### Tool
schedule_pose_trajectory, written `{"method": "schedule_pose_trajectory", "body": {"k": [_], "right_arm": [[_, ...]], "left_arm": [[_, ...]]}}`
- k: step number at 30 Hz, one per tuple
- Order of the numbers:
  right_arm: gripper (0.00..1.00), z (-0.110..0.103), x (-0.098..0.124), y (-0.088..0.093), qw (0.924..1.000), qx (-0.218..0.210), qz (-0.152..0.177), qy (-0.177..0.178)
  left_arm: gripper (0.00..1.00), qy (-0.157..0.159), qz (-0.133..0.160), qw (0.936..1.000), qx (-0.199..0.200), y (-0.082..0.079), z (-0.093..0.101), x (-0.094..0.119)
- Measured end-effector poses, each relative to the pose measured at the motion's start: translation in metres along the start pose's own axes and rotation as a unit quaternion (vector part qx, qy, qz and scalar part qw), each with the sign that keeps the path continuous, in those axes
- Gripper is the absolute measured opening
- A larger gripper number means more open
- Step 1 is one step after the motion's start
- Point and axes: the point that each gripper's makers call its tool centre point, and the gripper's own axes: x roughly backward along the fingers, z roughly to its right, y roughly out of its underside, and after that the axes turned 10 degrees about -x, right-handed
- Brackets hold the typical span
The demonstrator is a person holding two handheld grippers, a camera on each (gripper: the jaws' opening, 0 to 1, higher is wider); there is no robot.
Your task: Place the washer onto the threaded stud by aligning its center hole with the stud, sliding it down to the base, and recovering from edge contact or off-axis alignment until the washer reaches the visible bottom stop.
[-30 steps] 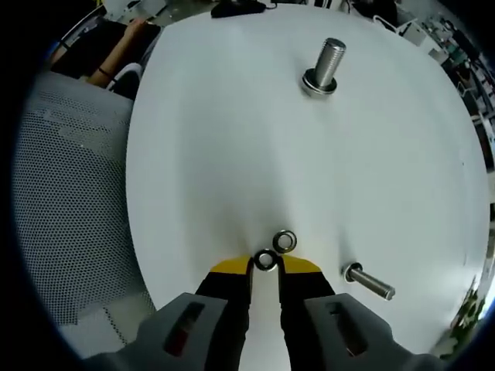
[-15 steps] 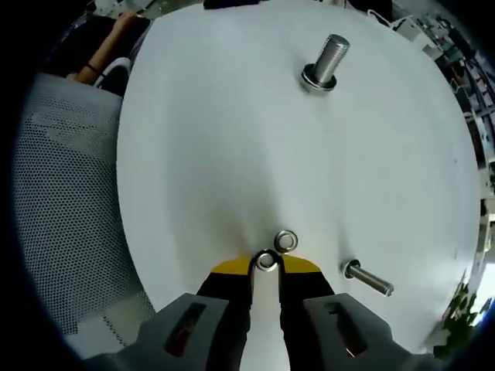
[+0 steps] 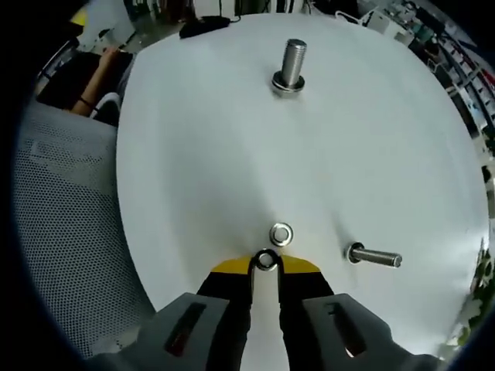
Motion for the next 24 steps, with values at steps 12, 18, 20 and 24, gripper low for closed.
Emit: {"method": "schedule_pose_trajectory", "body": {"k": [12,18,20,24], "right_arm": [[0.14,0.027,0.02,0.014,0.9985,-0.047,0.018,0.021],[0.14,0.049,0.034,0.018,0.9971,-0.066,0.02,0.034],[0.14,0.054,0.04,0.015,0.9965,-0.069,0.028,0.038],[0.14,0.063,0.052,0.009,0.9956,-0.07,0.041,0.047]], "left_arm": [[0.26,0.0,-0.004,1.0,0.002,0.002,0.0,-0.001],[0.26,0.002,-0.006,1.0,-0.002,0.002,0.001,-0.001],[0.26,0.002,-0.007,1.0,-0.002,0.002,0.001,-0.001],[0.26,0.001,-0.007,1.0,-0.003,0.002,0.001,-0.001]]}}
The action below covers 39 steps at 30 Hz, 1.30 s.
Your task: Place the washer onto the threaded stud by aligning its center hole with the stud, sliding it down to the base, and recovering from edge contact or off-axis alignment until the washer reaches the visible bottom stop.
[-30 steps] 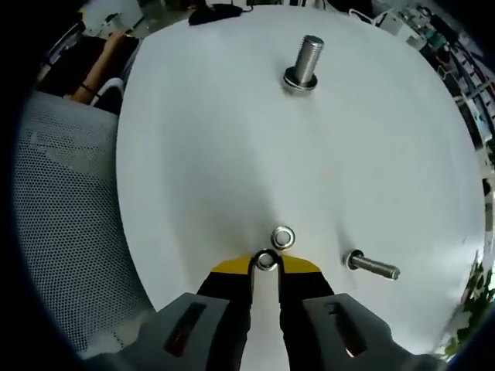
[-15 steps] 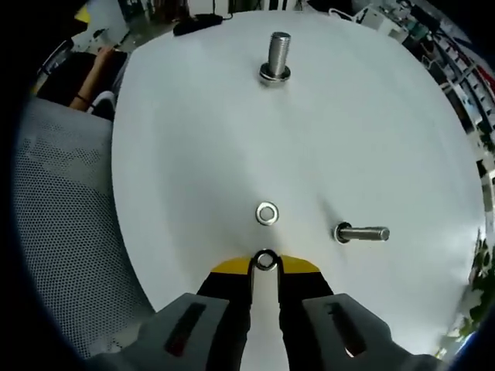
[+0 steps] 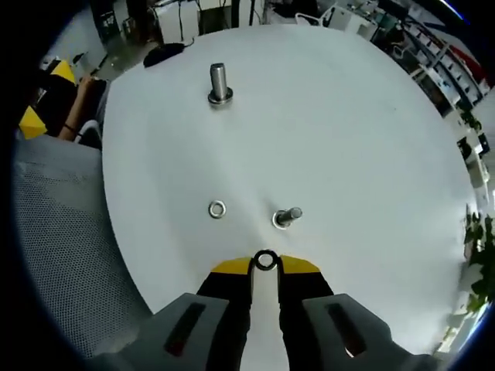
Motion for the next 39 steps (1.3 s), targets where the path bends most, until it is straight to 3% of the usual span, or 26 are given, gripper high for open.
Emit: {"method": "schedule_pose_trajectory", "body": {"k": [16,39], "right_arm": [[0.14,0.011,0.014,-0.029,0.9993,0.025,0.023,0.012],[0.14,0.012,0.014,-0.044,0.998,0.062,0.009,0.006]], "left_arm": [[0.25,-0.004,0.0,1.0,-0.002,0.0,-0.001,0.001],[0.26,-0.008,0.003,1.0,0.003,0.0,-0.003,0.002]]}}
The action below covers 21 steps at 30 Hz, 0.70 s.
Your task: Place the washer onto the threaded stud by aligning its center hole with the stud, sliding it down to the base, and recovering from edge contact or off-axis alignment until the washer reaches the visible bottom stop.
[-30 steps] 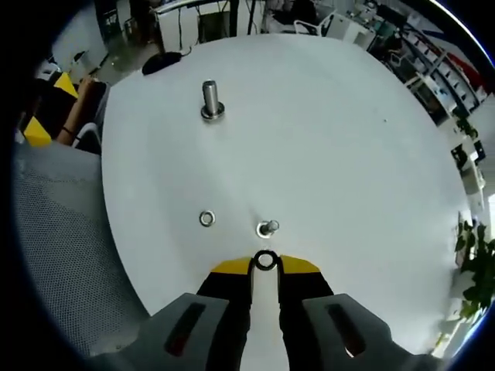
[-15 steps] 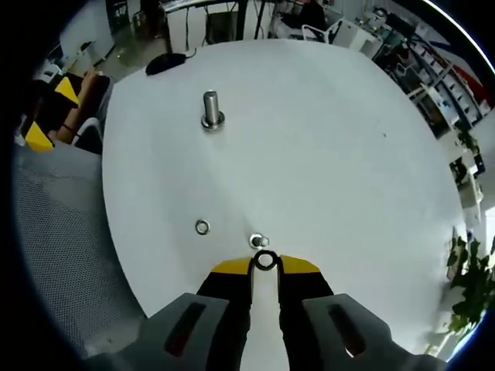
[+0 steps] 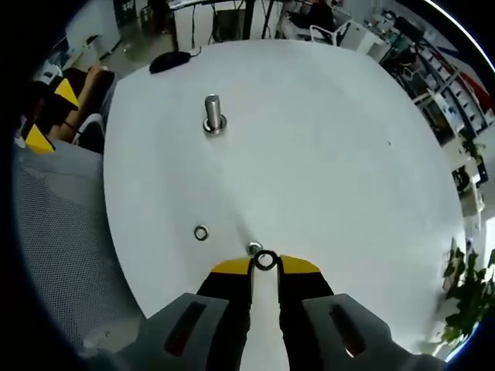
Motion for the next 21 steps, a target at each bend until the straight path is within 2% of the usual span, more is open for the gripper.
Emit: {"method": "schedule_pose_trajectory", "body": {"k": [21], "right_arm": [[0.14,-0.0034,0.001,-0.0008,0.9997,0.017,-0.012,-0.014]], "left_arm": [[0.25,0.0,-0.001,1.0,0.0,0.0,-0.0001,-0.0005]]}}
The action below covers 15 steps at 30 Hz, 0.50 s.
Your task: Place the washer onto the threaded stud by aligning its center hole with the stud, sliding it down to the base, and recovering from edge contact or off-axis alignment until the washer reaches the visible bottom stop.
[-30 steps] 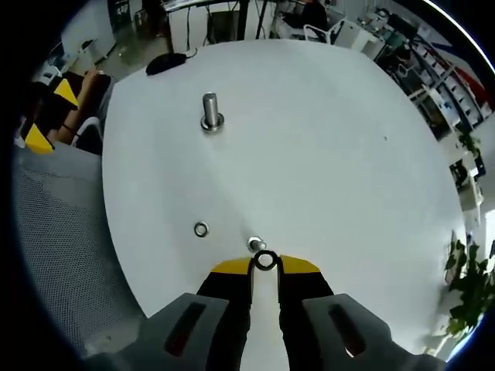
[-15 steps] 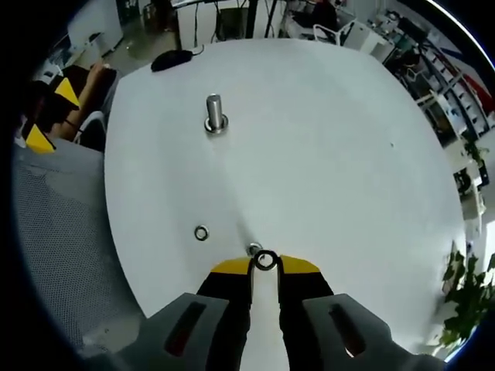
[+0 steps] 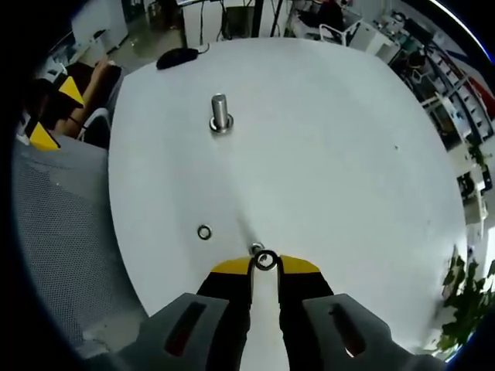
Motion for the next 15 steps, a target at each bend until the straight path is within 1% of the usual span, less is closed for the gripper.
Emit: {"method": "schedule_pose_trajectory", "body": {"k": [7,15], "right_arm": [[0.14,0.0011,-0.0017,0.003,1.0,0.007,-0.005,0.001],[0.14,-0.0017,-0.0073,0.0003,0.9999,0.008,-0.009,-0.005]], "left_arm": [[0.25,0.001,-0.001,1.0,0.001,0.0005,0.0001,-0.0003],[0.25,0.002,-0.001,1.0,0.001,0.0009,0.0004,0.0001]]}}
